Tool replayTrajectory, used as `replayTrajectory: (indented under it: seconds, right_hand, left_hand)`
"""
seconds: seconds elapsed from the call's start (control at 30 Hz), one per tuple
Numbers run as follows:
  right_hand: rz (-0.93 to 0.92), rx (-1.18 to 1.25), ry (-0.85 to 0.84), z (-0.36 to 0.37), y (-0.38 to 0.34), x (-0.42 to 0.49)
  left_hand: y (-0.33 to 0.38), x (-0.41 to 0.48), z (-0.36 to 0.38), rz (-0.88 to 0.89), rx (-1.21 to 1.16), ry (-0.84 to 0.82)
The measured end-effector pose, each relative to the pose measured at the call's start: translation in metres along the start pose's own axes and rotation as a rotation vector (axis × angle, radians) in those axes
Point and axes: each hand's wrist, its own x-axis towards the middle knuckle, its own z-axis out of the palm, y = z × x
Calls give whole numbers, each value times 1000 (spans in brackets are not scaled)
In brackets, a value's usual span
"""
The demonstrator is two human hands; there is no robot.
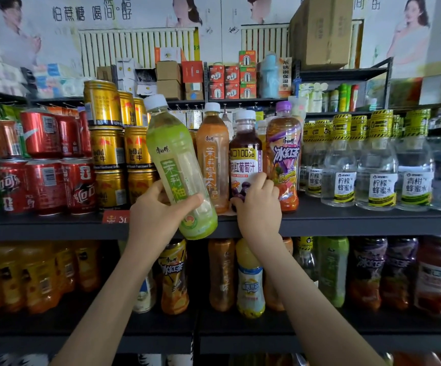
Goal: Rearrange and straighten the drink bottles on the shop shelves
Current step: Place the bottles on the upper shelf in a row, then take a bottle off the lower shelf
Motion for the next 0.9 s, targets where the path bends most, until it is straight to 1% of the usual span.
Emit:
replayTrajectory:
  seconds: [0.1,0.27,0.33,0.4,0.47,0.5,0.53,0.6,0.73,0.8,0.9]
  right_hand:
    - [-16,-70,14,5,-3,3]
    - [-42,-86,9,-2,-1,0]
    - [-94,54,47,-15,1,-8]
    - [-130,344,68,-35,5,-23]
    - [-122,639,-7,-61,13,-48]
    - [-120,722,-69,-73,19,-62]
    - [-121,749,-135,-83,24,-75]
    - [-83,699,-241,-94,40,-95]
    - [98,571,-354,-98,78,-107]
    - [175,535,-390,-100,99,-109]
    - [226,482,-416,-103,138,-110]
  left_hand:
    - [0,-2,0,14,7,-43]
    - [-3,-7,3,13,-14,-147]
    - [-6,-12,6,7,-15,-202]
    - [-10,-21,13,11,-6,-250]
    - [-13,-33,23,14,11,-293]
    - [-15,-40,28,18,24,-321]
    - [-16,-48,34,22,31,-351]
    - [-17,-63,46,43,75,-407]
    - [-14,-90,81,138,286,-459]
    - [-11,-103,101,134,343,-485]
    - [-8,-124,132,115,416,-523]
